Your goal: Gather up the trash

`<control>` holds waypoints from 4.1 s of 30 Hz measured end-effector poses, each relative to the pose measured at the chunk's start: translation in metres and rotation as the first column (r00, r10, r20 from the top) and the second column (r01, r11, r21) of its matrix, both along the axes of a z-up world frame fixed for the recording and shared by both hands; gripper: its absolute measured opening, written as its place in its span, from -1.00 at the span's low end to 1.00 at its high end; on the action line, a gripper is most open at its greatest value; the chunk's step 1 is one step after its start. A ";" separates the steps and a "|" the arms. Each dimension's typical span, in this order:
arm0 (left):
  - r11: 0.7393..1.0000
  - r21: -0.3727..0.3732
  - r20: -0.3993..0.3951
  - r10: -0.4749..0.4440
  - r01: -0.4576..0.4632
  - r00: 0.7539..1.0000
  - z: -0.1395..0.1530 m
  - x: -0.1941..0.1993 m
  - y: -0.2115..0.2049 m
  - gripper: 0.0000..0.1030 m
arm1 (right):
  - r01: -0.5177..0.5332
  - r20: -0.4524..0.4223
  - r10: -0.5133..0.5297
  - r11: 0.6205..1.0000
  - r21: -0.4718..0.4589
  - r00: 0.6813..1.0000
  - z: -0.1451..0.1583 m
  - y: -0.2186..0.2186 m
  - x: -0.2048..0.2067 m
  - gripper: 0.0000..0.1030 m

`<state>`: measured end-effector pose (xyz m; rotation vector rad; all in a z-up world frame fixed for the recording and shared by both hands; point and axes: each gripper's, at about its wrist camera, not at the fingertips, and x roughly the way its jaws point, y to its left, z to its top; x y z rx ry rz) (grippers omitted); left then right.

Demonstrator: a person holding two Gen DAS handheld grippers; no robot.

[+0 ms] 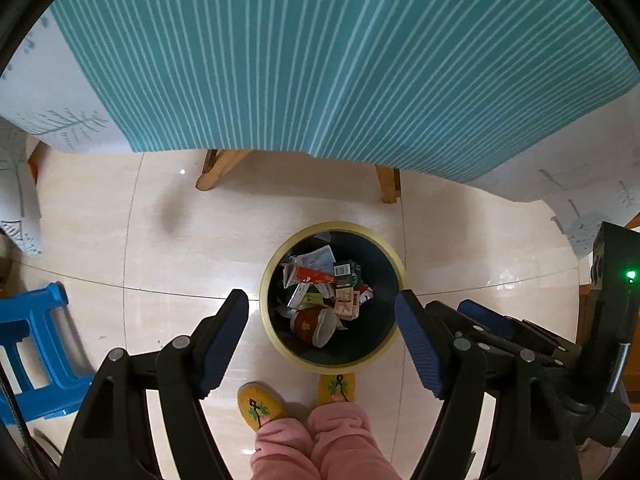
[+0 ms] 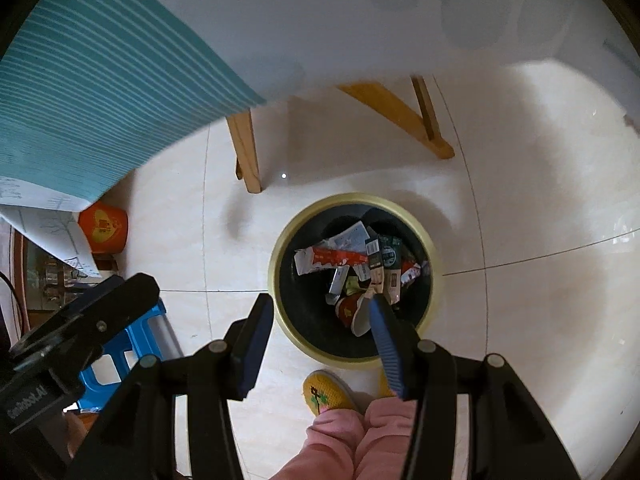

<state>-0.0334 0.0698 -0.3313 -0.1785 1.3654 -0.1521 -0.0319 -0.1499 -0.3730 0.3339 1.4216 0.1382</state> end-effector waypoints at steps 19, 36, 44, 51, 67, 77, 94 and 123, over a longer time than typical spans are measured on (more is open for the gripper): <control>0.999 0.049 0.063 0.002 -0.006 0.998 0.142 -0.004 0.013 0.43 | 0.032 0.080 -0.032 0.999 0.005 0.996 0.123 -0.002 -0.009 -0.03; 0.993 0.120 0.232 -0.032 0.004 0.972 0.304 0.004 0.022 0.43 | 0.018 0.226 -0.003 0.998 -0.062 0.974 0.292 0.012 0.003 0.12; 0.991 0.122 0.299 0.008 -0.047 0.954 0.355 0.004 0.023 0.43 | 0.000 0.324 0.020 0.998 -0.063 0.946 0.365 0.018 0.008 0.13; 0.990 0.128 0.333 0.017 -0.063 0.943 0.371 0.001 0.015 0.43 | -0.018 0.363 0.057 0.994 -0.110 0.930 0.386 0.026 0.010 0.13; 0.986 0.158 0.330 0.002 -0.057 0.944 0.375 0.002 0.005 0.43 | -0.023 0.372 0.062 0.994 -0.109 0.926 0.393 0.029 0.015 0.13; 0.984 0.166 0.340 0.002 -0.062 0.940 0.375 0.000 0.005 0.43 | -0.025 0.382 0.068 0.993 -0.118 0.922 0.392 0.029 0.014 0.13; 0.983 0.173 0.342 0.001 -0.064 0.940 0.375 -0.003 0.005 0.43 | -0.028 0.390 0.075 0.992 -0.127 0.918 0.396 0.028 0.011 0.13; 0.980 0.181 0.353 0.012 -0.081 0.936 0.382 -0.021 -0.002 0.43 | -0.033 0.408 0.079 0.992 -0.118 0.910 0.404 0.021 0.000 0.13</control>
